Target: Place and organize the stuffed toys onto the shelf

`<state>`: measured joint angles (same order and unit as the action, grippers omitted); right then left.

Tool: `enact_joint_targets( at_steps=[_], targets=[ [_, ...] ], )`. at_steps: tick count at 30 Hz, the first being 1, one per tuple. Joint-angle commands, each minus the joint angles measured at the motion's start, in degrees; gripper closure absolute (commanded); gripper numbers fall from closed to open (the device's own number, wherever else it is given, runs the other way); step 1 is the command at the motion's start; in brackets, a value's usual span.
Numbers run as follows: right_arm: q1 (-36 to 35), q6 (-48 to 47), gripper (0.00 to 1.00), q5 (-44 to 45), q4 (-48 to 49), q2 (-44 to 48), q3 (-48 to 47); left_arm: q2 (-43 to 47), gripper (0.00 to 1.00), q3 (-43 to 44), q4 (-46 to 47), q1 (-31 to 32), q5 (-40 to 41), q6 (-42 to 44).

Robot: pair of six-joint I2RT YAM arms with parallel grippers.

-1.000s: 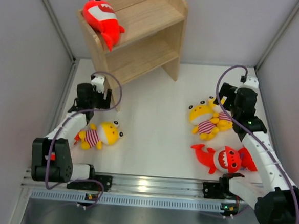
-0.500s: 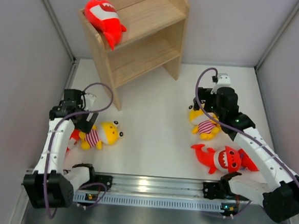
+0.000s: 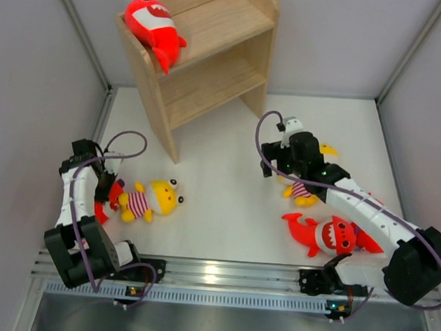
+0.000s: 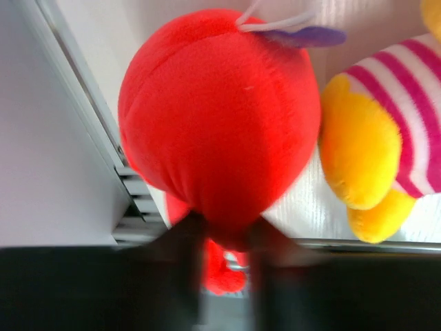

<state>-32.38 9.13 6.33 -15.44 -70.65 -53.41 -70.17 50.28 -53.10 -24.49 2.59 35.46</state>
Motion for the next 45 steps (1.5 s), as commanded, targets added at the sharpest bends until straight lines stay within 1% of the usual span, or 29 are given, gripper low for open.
enact_joint_targets(
  at_steps=[1,3,4,7,8,9,10,11,12,13,14,15,16,17,18,20,21,22,24,25,26,28,33,37,40,41,42,44,45],
  targets=[
    [-3.29,-1.83,0.04,-0.09,2.52,-1.85,-4.42,0.30,1.00,2.53,2.04,-0.29,-5.23,-0.04],
    [-4.70,-3.06,0.05,0.35,1.47,-2.91,-6.26,2.31,1.00,5.52,1.95,-0.29,-6.71,-1.79],
    [-6.10,-3.58,0.05,0.44,1.03,-3.78,-7.05,3.28,1.00,6.92,1.86,-0.29,-9.24,-2.58],
    [-9.53,-4.29,0.05,0.79,-1.43,-5.28,-11.00,6.27,1.00,15.61,-1.63,-0.21,-15.58,-6.97],
    [-10.50,-4.38,0.06,0.53,-1.96,-5.63,-12.23,6.19,1.00,22.16,-3.39,-0.21,-20.38,-10.21],
    [-11.64,-5.16,0.06,0.53,-2.40,-5.81,-14.86,6.01,1.00,25.62,-4.63,-0.29,-22.52,-11.80],
    [-14.70,-6.04,0.07,0.61,-3.18,-6.16,-16.28,6.01,1.00,28.96,-5.60,-0.29,-24.63,-13.56],
    [-16.38,-7.01,0.06,1.22,-3.45,-6.34,-19.25,6.01,1.00,35.00,-7.09,-0.29,-27.61,-16.36],
    [-18.31,-8.67,0.06,1.58,-3.89,-6.60,-20.93,6.27,1.00,37.84,-7.71,-0.29,-29.12,-17.78],
    [-22.16,-10.51,0.06,1.67,-3.98,-6.95,-22.51,6.45,1.00,40.66,-8.59,-0.29,-30.44,-18.84],
    [-23.76,-10.97,0.05,0.63,-3.29,-6.87,-24.01,6.54,1.00,45.47,-10.16,-0.29,-32.02,-20.42],
    [-25.35,-11.58,0.05,-0.52,-2.15,-6.69,-25.85,6.45,1.00,47.52,-11.22,-0.38,-35.77,-21.22],
    [-27.54,-11.41,0.05,-2.09,1.78,-6.08,-26.39,6.36,1.00,49.54,-11.93,-0.30,-37.81,-23.23],
    [-28.08,-10.71,0.04,-5.85,4.34,-5.73,-26.40,6.19,1.00,52.96,-12.63,-0.29,-40.62,-24.20],
    [-28.44,-7.40,0.04,-8.41,7.06,-5.20,-26.14,6.19,1.00,54.38,-13.16,-0.29,-46.39,-25.43],
    [-28.53,-4.66,0.04,-14.64,14.35,-5.46,-26.22,6.19,1.00,58.06,-13.17,-0.21,-53.36,-30.00],
    [-28.61,-2.12,0.04,-16.16,16.74,-5.90,-26.66,5.75,1.00,59.57,-12.99,-0.29,-56.61,-31.84],
    [-28.79,-0.88,0.05,-17.22,18.33,-6.94,-27.10,5.49,1.00,61.06,-13.08,-0.29,-63.78,-35.25],
    [-29.23,1.77,0.05,-19.50,22.63,-8.09,-27.98,4.34,1.00,65.19,-12.65,-0.29,-70.23,-38.96],
    [-29.75,2.21,0.05,-19.95,23.87,-8.45,-28.07,4.08,1.00,67.03,-12.21,-0.21,-75.49,-42.02],
    [-29.93,3.34,0.05,-20.56,25.01,-8.62,-28.24,3.73,1.00,67.92,-11.77,-0.29,-77.63,-43.45],
    [-30.11,5.10,0.05,-20.13,27.74,-9.41,-28.42,3.55,1.00,69.24,-9.76,-0.29,-80.88,-47.04],
    [-30.11,12.22,0.05,-19.87,36.52,-13.18,-27.71,4.08,1.00,70.48,-6.93,-0.29,-81.86,-50.14],
    [-30.11,15.83,0.07,-21.08,41.53,-17.14,-30.78,4.17,1.00,70.48,-6.58,-0.29,-82.22,-51.02],
    [-30.11,18.38,0.16,-23.90,43.65,-19.34,-33.25,4.17,1.00,70.48,-6.58,-0.29,-82.31,-50.93],
    [-30.20,18.73,0.23,-23.99,44.00,-19.52,-33.43,4.08,1.00,70.48,-6.58,-0.29,-82.22,-50.93],
    [-30.11,18.65,0.25,-23.99,44.44,-19.09,-33.25,4.08,1.00,70.48,-6.58,-0.29,-81.26,-50.84],
    [-30.20,18.12,0.28,-24.26,45.84,-18.30,-31.94,4.17,1.00,69.87,-6.49,-0.29,-80.55,-50.06],
    [-30.20,17.86,0.27,-24.52,46.11,-17.34,-31.50,4.08,1.00,69.52,-6.49,-0.29,-80.11,-49.88]
  ],
)
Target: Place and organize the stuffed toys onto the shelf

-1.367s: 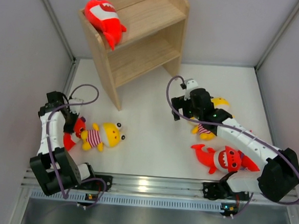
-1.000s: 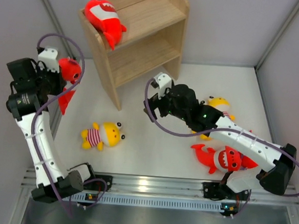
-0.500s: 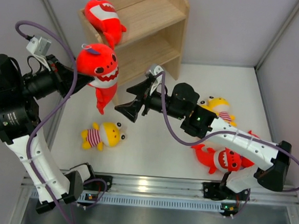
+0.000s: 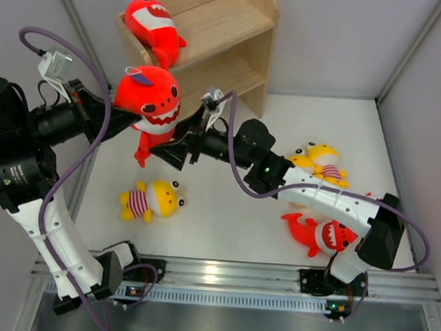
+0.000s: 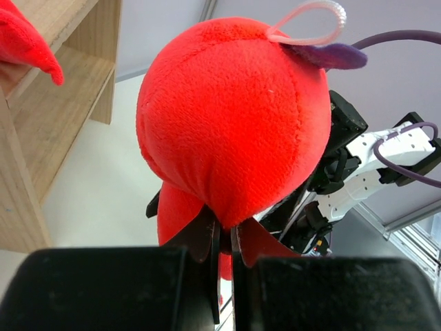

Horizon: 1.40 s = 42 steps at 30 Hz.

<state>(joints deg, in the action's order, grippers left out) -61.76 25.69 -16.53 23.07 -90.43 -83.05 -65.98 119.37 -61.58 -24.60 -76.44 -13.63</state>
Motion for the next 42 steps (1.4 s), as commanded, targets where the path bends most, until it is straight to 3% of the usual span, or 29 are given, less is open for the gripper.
enact_joint_targets(
  at_steps=[1,6,9,10,12,13,14,15,17,18,19,23,26,28,33,37,39,42],
  targets=[
    [-0.73,0.85,0.23,-2.01,7.69,2.89,-1.07,-0.29,1.00,-0.10,1.99,-0.19,-0.90,-0.79],
    [-0.82,-1.08,0.24,-3.41,8.92,4.74,0.08,-1.44,1.00,-0.54,1.91,-0.19,0.07,-0.96],
    [-0.73,0.32,0.48,-2.54,8.66,3.60,-1.50,-1.52,1.00,-0.46,1.99,-0.19,1.38,-0.52],
    [-0.73,0.41,0.68,-1.75,7.44,3.42,-2.81,-1.35,1.00,-0.54,2.08,-0.19,2.17,-0.17],
    [-0.73,0.15,0.87,-0.96,5.77,3.51,-3.96,-1.09,0.96,-1.16,2.08,-0.19,3.84,0.44],
    [-0.56,-0.55,1.00,-0.09,3.06,3.77,-5.45,-0.65,0.91,-2.03,2.08,-0.19,4.89,1.23],
    [-0.30,-0.90,1.00,0.53,1.21,3.95,-6.42,-0.65,0.81,-2.39,2.08,-0.19,7.60,1.67],
    [0.49,-1.43,1.00,1.23,-0.99,4.30,-7.73,-0.56,0.49,-3.26,2.08,-0.19,9.19,3.07],
    [1.55,-4.67,1.00,4.48,-10.38,4.48,-13.00,-0.65,0.25,-3.62,2.17,-0.19,12.79,4.65],
    [2.86,-5.82,1.00,5.71,-14.42,4.13,-15.37,-0.73,0.05,-3.71,2.17,-0.19,16.90,5.88],
    [3.83,-7.13,1.00,6.86,-21.50,3.43,-21.22,-0.91,0.01,-3.62,2.25,-0.10,19.12,6.24],
    [11.91,-8.46,1.00,3.97,-37.69,-3.42,-39.70,-1.96,0.01,-3.53,2.69,-0.19,26.95,8.17],
    [16.75,-10.57,1.00,4.76,-42.92,-12.98,-53.15,-2.58,0.01,-4.93,3.83,-0.19,29.07,8.97],
    [20.26,-9.09,1.00,3.01,-41.02,-17.56,-59.56,-3.28,0.01,-6.25,4.19,-0.19,29.07,9.49],
    [27.03,-1.53,1.00,0.20,-29.34,-23.46,-61.00,-3.90,0.03,-8.27,4.28,-0.19,29.16,12.04],
    [27.92,2.07,1.00,-4.63,-28.44,-27.52,-64.97,-4.33,0.16,-6.27,4.28,-0.10,26.88,16.78],
    [27.92,3.30,1.00,-5.70,-26.51,-25.94,-60.69,-6.00,0.21,-0.50,4.37,0.34,25.12,17.23],
    [27.83,4.10,1.00,-6.58,-24.65,-25.23,-59.42,-11.44,0.18,10.47,6.55,1.30,25.37,11.99]
  ],
)
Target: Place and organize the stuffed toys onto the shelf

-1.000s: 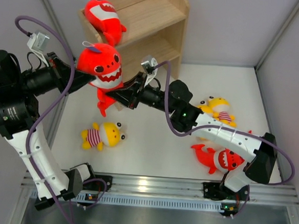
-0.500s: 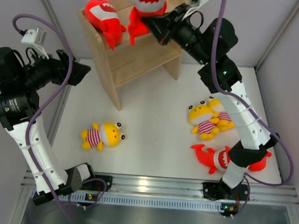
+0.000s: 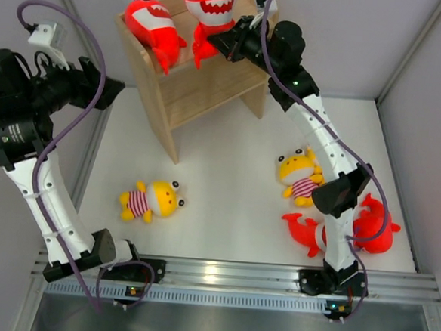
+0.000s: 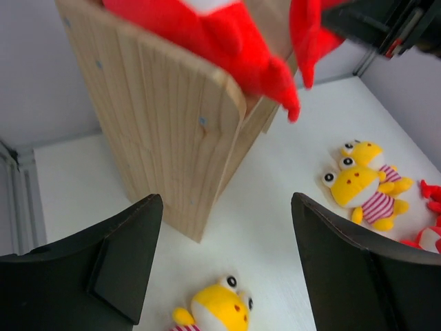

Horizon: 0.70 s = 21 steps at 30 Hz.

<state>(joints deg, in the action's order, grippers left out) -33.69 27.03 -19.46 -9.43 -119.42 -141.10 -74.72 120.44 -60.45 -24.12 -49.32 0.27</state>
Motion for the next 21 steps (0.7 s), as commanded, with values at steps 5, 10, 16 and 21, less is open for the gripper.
enact_joint_targets(
  at_steps=[5,10,16,21],
  targets=[
    [-0.41,4.44,1.00,-6.11,7.41,2.70,-1.38,-14.20,0.14,24.38,10.17,15.70,11.41,-4.59],
    [-0.67,4.53,1.00,-8.66,7.15,2.61,-0.05,-19.84,0.07,24.31,10.61,32.62,25.41,1.74],
    [-1.11,3.03,1.00,-12.07,8.02,3.84,2.49,-23.28,0.01,26.33,21.93,37.13,32.96,0.96],
    [-1.38,0.93,1.00,-14.55,6.36,4.19,2.67,-25.56,0.01,26.69,23.97,37.04,31.14,-1.84]
  ],
)
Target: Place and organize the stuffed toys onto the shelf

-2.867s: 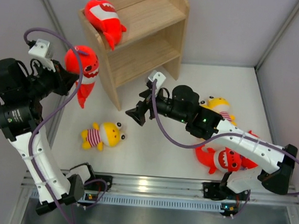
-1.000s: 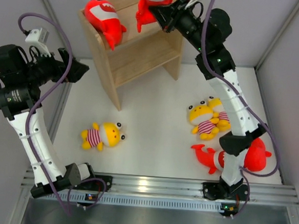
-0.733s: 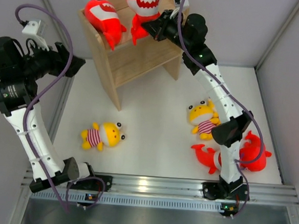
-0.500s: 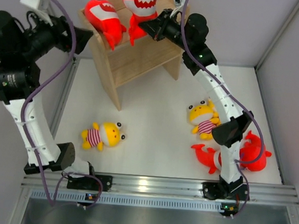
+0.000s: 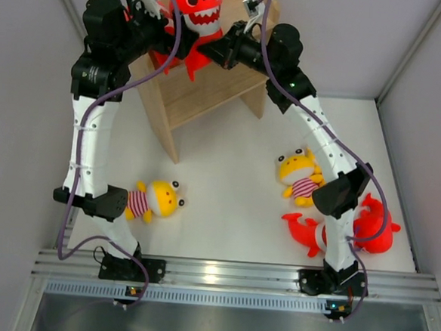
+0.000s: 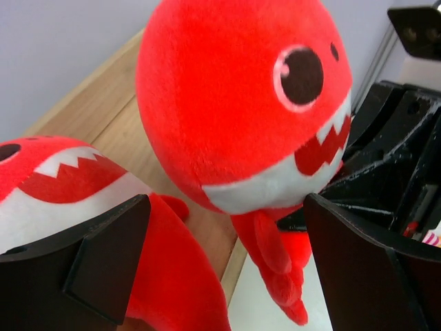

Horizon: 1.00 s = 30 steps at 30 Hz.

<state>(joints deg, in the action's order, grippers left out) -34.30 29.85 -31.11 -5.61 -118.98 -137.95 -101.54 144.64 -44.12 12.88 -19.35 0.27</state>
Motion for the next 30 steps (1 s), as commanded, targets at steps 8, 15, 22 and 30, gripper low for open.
enact_joint_targets(
  at_steps=[8,15,22,30],
  targets=[
    [-1.03,-3.48,1.00,-6.68,1.48,3.23,-0.21,-0.76,0.08,2.40,10.72,0.04,-4.46,-4.31],
    [-1.29,-6.01,0.88,-6.87,0.61,4.54,0.22,-0.59,0.97,0.47,10.72,0.04,-5.18,-6.69],
    [-2.52,-21.73,0.34,13.94,-1.34,19.97,18.83,0.64,1.00,0.29,10.63,0.04,0.45,-13.36],
    [-20.35,-69.37,0.16,45.76,22.46,38.19,53.55,2.48,1.00,-1.72,10.37,0.04,1.95,-18.20]
  ],
)
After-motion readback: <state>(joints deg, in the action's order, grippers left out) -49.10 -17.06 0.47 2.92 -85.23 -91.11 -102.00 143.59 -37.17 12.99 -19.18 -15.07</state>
